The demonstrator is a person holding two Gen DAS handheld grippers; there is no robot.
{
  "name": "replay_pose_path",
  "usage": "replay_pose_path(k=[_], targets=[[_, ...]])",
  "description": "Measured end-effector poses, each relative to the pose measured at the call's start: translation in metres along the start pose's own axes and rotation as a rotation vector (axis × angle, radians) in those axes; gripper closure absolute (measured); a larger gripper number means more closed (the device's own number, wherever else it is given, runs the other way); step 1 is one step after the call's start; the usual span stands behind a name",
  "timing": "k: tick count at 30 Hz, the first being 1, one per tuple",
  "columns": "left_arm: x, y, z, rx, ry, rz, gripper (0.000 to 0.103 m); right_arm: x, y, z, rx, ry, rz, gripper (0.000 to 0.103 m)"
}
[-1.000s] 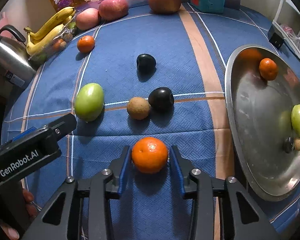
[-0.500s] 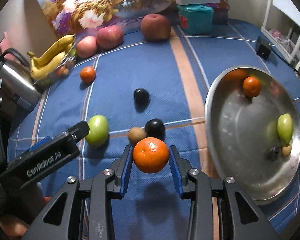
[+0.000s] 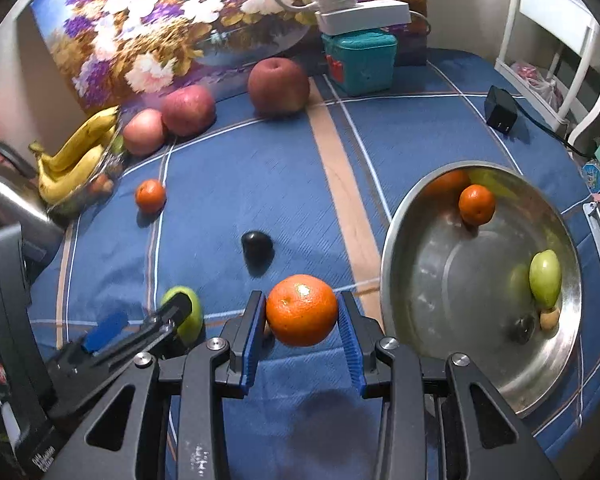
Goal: Organize fruits
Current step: 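Grasp the green apple with the left tool while the right tool holds the tangerine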
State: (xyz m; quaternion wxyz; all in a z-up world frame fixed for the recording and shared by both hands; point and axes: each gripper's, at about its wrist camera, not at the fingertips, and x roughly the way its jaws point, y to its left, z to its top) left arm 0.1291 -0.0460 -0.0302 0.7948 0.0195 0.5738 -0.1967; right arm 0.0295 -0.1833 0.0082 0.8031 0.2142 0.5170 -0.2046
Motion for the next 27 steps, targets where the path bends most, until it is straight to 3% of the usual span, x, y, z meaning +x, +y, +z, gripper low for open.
replay_pose_path(k=[3, 4, 17, 27], targets=[[0.004, -0.004, 0.0, -0.004, 0.019, -0.02, 0.06, 0.0, -0.001, 0.006, 0.016, -0.002, 0.007, 0.065], [0.005, -0.005, 0.0, -0.003, 0.025, -0.02, 0.061, 0.0, 0.0, 0.009, 0.019, -0.003, 0.011, 0.065], [-0.007, -0.007, 0.009, -0.023, -0.009, -0.03, 0.062, 0.006, 0.011, 0.018, -0.006, 0.007, 0.024, 0.065], [-0.025, -0.017, 0.014, -0.017, -0.061, -0.025, 0.062, 0.008, -0.013, 0.024, 0.029, 0.021, 0.012, 0.065]])
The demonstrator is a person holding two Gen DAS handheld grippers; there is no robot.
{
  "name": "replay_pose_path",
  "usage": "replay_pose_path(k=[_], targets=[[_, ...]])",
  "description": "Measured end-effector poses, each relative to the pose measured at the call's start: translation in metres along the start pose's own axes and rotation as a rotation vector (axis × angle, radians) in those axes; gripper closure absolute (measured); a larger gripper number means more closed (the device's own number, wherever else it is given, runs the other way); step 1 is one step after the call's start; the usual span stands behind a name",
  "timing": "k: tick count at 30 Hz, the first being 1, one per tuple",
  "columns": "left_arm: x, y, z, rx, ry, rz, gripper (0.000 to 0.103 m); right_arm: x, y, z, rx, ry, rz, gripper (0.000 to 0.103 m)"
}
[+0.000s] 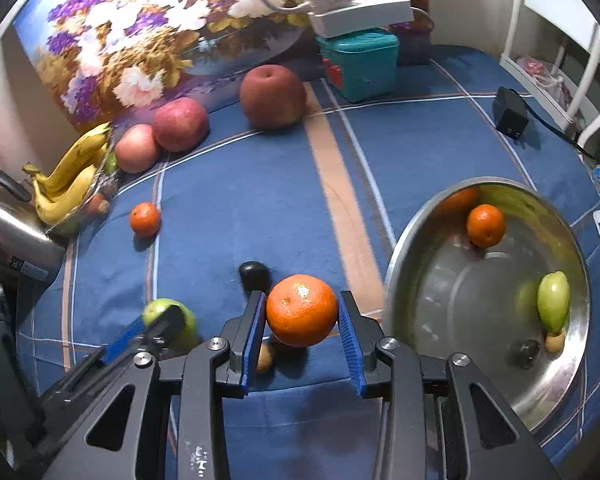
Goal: Organize fruits
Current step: 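Grasp the green apple with the left tool while the right tool holds the tangerine, then carry the green apple and tangerine into the steel bowl and open both tools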
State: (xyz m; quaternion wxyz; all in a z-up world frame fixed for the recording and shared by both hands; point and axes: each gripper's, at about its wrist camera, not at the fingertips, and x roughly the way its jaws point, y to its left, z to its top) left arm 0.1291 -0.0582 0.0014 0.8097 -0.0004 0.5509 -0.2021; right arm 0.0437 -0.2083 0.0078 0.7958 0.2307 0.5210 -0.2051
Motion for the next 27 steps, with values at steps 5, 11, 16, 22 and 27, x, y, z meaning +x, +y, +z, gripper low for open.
replay_pose_path(k=[5, 11, 16, 22, 27], targets=[[-0.013, -0.013, 0.0, 0.028, -0.028, -0.002, 0.062, -0.002, -0.022, 0.003, 0.047, 0.0, 0.001, 0.065], [-0.022, -0.045, -0.005, 0.1, -0.051, -0.018, 0.063, -0.008, -0.06, 0.004, 0.113, -0.005, -0.044, 0.065], [-0.025, -0.078, -0.013, 0.174, -0.053, -0.042, 0.063, -0.014, -0.094, 0.007, 0.166, -0.012, -0.115, 0.065], [-0.025, -0.128, -0.031, 0.305, -0.052, -0.063, 0.062, -0.03, -0.124, 0.008, 0.213, -0.046, -0.184, 0.065], [-0.018, -0.161, -0.05, 0.388, -0.028, -0.094, 0.062, -0.047, -0.142, 0.009, 0.242, -0.084, -0.208, 0.065]])
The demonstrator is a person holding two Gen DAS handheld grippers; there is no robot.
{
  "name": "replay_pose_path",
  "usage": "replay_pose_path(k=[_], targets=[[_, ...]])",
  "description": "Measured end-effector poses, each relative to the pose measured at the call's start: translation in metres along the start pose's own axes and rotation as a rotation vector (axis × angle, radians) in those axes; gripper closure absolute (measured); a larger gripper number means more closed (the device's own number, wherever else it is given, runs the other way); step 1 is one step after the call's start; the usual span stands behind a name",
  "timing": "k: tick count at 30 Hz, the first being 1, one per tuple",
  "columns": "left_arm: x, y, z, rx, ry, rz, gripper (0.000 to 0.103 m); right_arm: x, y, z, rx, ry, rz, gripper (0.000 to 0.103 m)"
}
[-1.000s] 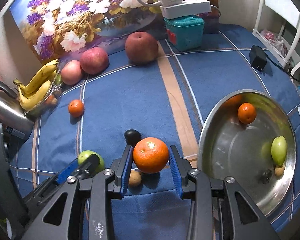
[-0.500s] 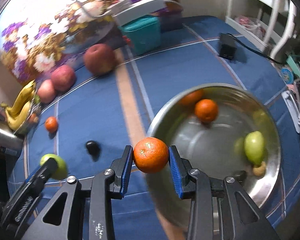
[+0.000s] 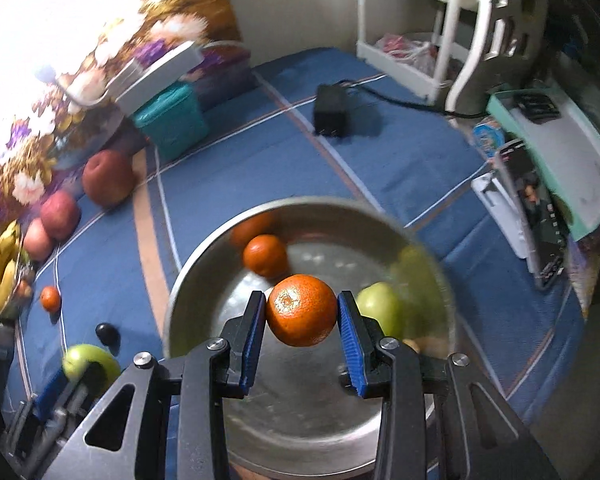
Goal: Organize fruits
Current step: 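Carry the green apple and tangerine into the steel bowl and open both tools, then withdraw both open tools from the bowl back toward the fruit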
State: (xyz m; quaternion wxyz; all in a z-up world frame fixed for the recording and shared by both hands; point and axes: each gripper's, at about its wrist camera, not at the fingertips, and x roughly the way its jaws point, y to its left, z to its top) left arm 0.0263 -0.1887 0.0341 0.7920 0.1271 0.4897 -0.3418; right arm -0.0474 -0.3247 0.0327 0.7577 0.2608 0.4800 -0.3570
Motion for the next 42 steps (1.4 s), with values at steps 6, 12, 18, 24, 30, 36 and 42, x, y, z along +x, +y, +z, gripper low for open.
replay_pose_path(k=[6, 12, 18, 24, 30, 36, 42], targets=[[0.01, -0.021, -0.007, 0.051, 0.02, 0.0, 0.062, -0.008, -0.015, 0.003, 0.026, -0.019, -0.007, 0.065], [0.022, -0.023, -0.01, 0.052, 0.038, 0.008, 0.062, 0.003, -0.019, 0.001, 0.021, 0.019, -0.012, 0.065], [0.031, -0.023, -0.013, 0.057, 0.052, 0.014, 0.062, 0.03, -0.013, -0.008, -0.012, 0.098, -0.02, 0.065], [0.035, -0.025, -0.013, 0.06, 0.06, 0.014, 0.062, 0.044, -0.007, -0.014, -0.038, 0.135, -0.026, 0.065], [0.035, -0.026, -0.013, 0.061, 0.058, 0.007, 0.063, 0.046, -0.006, -0.018, -0.044, 0.15, -0.034, 0.065], [0.03, -0.025, -0.011, 0.057, 0.05, -0.007, 0.062, 0.042, -0.006, -0.016, -0.047, 0.136, -0.034, 0.061], [0.024, -0.019, -0.008, 0.03, 0.042, -0.012, 0.061, 0.03, -0.008, -0.014, -0.045, 0.103, -0.036, 0.053]])
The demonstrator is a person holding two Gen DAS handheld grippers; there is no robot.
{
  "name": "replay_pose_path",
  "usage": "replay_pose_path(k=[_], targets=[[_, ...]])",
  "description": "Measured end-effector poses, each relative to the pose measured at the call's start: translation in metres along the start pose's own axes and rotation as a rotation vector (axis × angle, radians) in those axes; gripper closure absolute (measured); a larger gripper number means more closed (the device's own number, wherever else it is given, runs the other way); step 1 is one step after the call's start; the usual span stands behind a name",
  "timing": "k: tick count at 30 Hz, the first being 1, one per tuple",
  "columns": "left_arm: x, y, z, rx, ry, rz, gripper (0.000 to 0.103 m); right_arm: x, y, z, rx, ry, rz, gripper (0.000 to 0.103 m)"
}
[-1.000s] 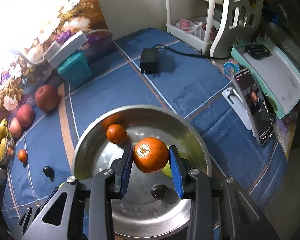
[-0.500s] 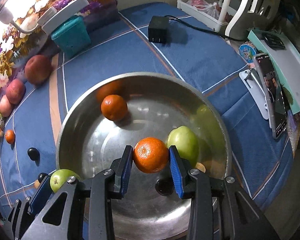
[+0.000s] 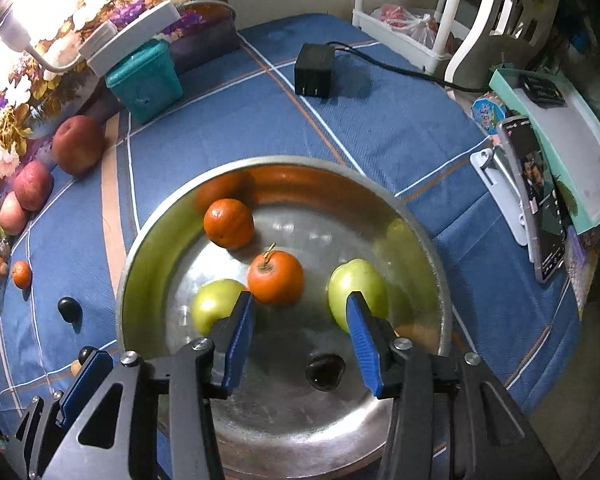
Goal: Organize fruits
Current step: 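Withdraw both open tools from the bowl back toward the fruit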
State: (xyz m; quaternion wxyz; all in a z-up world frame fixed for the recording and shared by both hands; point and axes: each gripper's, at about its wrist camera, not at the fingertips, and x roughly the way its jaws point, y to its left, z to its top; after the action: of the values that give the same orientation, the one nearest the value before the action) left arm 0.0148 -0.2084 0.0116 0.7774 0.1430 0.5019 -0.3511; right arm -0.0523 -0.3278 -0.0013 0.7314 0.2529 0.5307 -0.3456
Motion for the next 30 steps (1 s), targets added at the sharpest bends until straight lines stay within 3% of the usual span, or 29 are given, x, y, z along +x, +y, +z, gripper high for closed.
replay_pose_path(k=[9, 19, 30], targets=[[-0.012, 0.03, 0.004, -0.099, -0.015, 0.034, 0.053, -0.023, -0.001, 0.001, 0.02, -0.065, 0.01, 0.05], [-0.032, 0.092, 0.001, -0.27, -0.046, 0.078, 0.047, -0.033, 0.017, -0.009, -0.028, -0.075, 0.016, 0.05], [-0.058, 0.163, -0.019, -0.409, -0.085, 0.208, 0.041, -0.042, 0.056, -0.024, -0.111, -0.067, 0.085, 0.05]])
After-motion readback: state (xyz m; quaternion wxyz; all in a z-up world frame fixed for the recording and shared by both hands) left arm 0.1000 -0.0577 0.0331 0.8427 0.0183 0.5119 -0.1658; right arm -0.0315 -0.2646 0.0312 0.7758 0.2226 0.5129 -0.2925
